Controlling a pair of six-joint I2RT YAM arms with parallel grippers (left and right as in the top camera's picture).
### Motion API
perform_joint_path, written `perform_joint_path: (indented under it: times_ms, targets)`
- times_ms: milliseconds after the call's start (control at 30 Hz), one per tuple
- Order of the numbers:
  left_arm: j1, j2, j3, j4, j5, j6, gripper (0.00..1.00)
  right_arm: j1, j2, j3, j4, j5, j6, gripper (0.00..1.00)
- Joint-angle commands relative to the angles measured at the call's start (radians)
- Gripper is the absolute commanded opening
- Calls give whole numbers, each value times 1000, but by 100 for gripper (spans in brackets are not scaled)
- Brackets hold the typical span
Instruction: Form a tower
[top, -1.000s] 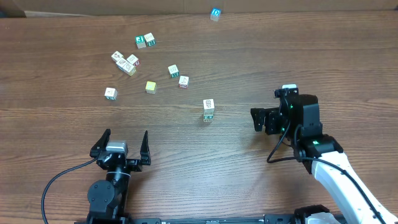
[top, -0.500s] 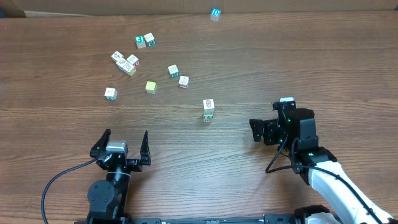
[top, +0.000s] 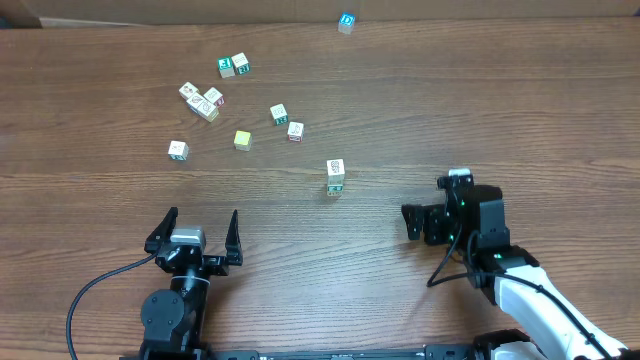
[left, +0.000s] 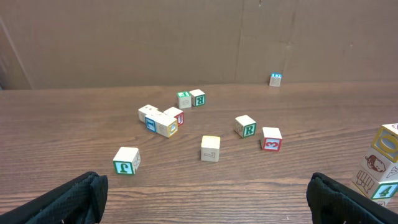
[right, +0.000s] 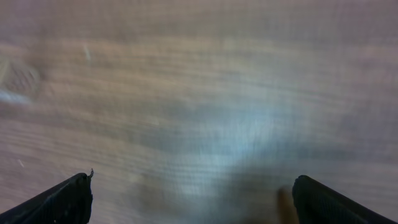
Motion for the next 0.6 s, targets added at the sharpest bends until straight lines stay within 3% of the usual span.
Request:
perform_joint_path:
  times_ms: [0, 267, 567]
  targets:
    - [7, -10, -3, 3, 8, 16, 99, -2, -19, -43, 19, -5, 6, 100]
    - [7, -10, -3, 3, 8, 16, 100, -2, -19, -74, 156, -5, 6, 100]
    - [7, -10, -3, 3, 8, 16, 100, -2, -55, -74, 159, -5, 6, 100]
